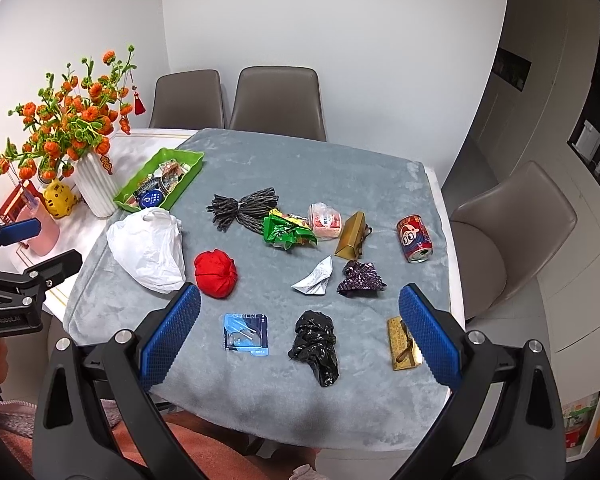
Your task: Collect trash
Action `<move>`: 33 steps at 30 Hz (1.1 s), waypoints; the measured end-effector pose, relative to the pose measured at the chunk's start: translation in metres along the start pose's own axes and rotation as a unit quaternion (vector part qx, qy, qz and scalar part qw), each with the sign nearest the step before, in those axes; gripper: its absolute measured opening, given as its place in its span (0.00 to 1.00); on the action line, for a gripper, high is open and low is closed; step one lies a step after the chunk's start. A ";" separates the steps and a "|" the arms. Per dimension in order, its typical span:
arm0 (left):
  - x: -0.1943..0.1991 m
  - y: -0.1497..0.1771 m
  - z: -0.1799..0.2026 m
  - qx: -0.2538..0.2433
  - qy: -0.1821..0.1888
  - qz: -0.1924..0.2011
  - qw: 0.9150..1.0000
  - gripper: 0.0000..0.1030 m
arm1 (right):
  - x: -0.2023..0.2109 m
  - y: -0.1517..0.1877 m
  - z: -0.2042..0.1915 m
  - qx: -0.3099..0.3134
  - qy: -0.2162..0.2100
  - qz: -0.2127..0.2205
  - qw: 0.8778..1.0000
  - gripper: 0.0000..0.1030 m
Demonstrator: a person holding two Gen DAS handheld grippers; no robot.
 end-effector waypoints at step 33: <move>-0.001 -0.001 -0.002 -0.003 0.001 -0.005 1.000 0.94 | -0.003 0.001 0.000 -0.001 -0.004 -0.005 1.000 0.93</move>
Point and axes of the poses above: each gripper's, at about its wrist camera, not at the fingertips, and x roughly against the way its jaws point, z to its right, y to its underside, the point moved 6 cm from there along -x, roughly the way its jaws point, and after that the axes turned 12 degrees about -z, right-handed, at the moved point
